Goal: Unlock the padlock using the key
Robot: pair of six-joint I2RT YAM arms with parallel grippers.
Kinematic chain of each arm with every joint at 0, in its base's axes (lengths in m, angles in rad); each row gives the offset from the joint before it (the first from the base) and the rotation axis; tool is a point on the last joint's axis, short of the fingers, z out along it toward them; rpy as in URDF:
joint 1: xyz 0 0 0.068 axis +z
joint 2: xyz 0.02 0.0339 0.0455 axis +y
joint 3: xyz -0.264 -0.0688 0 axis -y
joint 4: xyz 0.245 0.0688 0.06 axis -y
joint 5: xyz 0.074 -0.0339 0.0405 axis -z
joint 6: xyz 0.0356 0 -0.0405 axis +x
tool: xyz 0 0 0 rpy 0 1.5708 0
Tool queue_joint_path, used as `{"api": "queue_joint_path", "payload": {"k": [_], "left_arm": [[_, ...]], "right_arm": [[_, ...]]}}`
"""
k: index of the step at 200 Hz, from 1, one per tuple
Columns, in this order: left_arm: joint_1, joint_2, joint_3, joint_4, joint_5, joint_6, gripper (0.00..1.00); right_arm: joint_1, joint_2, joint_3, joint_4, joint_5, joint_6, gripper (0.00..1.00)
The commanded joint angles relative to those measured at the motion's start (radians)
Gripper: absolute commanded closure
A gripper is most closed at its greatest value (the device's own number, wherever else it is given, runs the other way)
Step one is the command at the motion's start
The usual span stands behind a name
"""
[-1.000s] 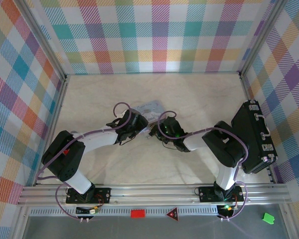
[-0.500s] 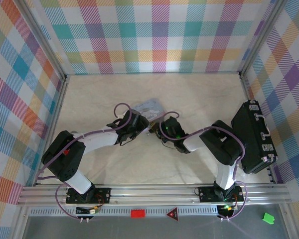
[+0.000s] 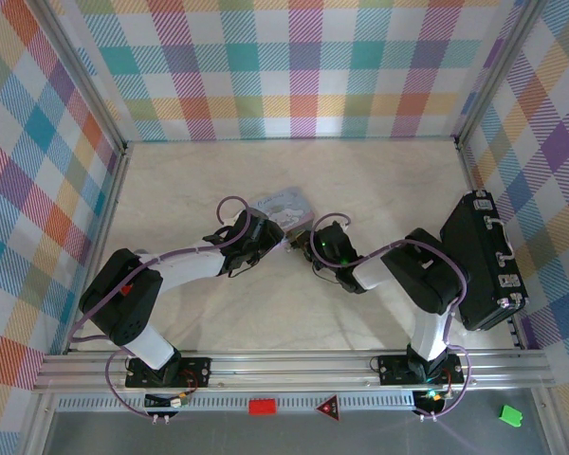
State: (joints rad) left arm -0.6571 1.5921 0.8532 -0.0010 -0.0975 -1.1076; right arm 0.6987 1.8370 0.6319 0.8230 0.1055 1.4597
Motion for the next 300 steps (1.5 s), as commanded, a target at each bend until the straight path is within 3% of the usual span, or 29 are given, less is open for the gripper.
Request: {"api": "queue_joint_path", "payload": {"k": [1,33,59,95,121,153,191,248,300], "left_arm": [[-0.013,-0.001,-0.018,-0.057,-0.003,0.003,0.28],[0.005,-0.009,0.007,-0.082,-0.019,0.092,0.28],[0.014,-0.009,0.077,-0.165,-0.068,0.238,0.28],[0.051,0.053,0.183,-0.245,-0.041,0.405,0.25],[0.077,0.133,0.261,-0.309,0.036,0.456,0.27],[0.082,0.194,0.334,-0.365,0.014,0.499,0.27],[0.114,0.29,0.448,-0.415,-0.021,0.579,0.27],[0.174,0.474,0.692,-0.444,-0.049,0.677,0.27],[0.202,0.578,0.854,-0.462,-0.081,0.623,0.25]], "right_arm": [[-0.008,-0.061,-0.015,0.038,0.016,-0.009,1.0],[-0.055,-0.163,0.0,-0.153,-0.091,-0.213,1.0],[-0.075,-0.25,0.072,-0.476,-0.181,-0.481,1.0],[-0.077,-0.384,0.083,-0.758,-0.142,-0.752,1.0],[-0.076,-0.47,0.094,-0.903,-0.105,-0.895,1.0],[-0.076,-0.527,0.133,-1.077,-0.1,-1.046,1.0],[-0.076,-0.532,0.136,-1.204,-0.084,-1.098,1.0],[-0.075,-0.53,0.09,-1.214,-0.053,-1.024,1.0],[-0.079,-0.486,0.086,-1.222,-0.073,-1.001,1.0]]}}
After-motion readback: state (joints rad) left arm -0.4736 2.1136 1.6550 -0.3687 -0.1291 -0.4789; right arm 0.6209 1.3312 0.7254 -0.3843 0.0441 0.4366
